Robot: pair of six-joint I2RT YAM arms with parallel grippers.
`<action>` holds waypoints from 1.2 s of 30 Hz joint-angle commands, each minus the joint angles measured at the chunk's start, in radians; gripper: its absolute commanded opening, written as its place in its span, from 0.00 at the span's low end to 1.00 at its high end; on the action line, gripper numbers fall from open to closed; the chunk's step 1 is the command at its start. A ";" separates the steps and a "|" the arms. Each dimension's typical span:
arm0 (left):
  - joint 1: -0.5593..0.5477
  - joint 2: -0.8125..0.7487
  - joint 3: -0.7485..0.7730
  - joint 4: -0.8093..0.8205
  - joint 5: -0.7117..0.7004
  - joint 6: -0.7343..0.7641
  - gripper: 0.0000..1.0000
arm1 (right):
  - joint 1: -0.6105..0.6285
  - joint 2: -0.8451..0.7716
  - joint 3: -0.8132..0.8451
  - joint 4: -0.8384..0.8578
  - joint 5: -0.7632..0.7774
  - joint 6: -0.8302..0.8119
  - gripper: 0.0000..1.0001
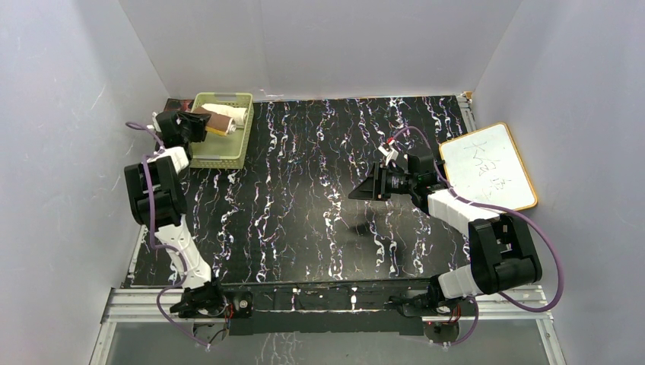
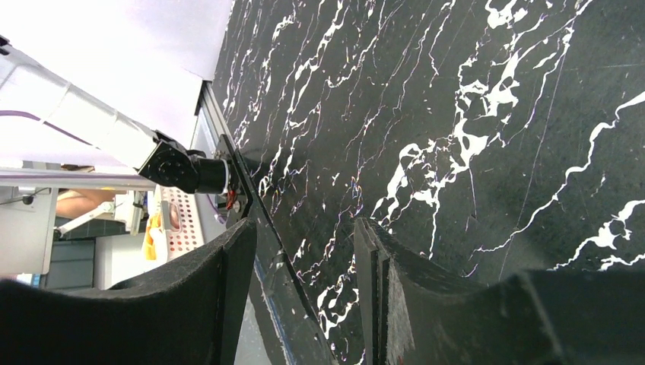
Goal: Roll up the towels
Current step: Place the towel in the bin.
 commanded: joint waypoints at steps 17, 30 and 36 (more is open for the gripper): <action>-0.089 0.224 0.323 -0.274 -0.105 -0.068 0.43 | 0.002 -0.006 0.014 0.004 0.004 -0.049 0.49; -0.090 0.249 0.447 -0.482 -0.151 -0.045 0.70 | 0.001 0.004 0.018 -0.022 0.015 -0.071 0.49; -0.093 0.233 0.520 -0.612 -0.181 -0.013 0.82 | 0.002 -0.003 0.020 -0.036 0.021 -0.077 0.49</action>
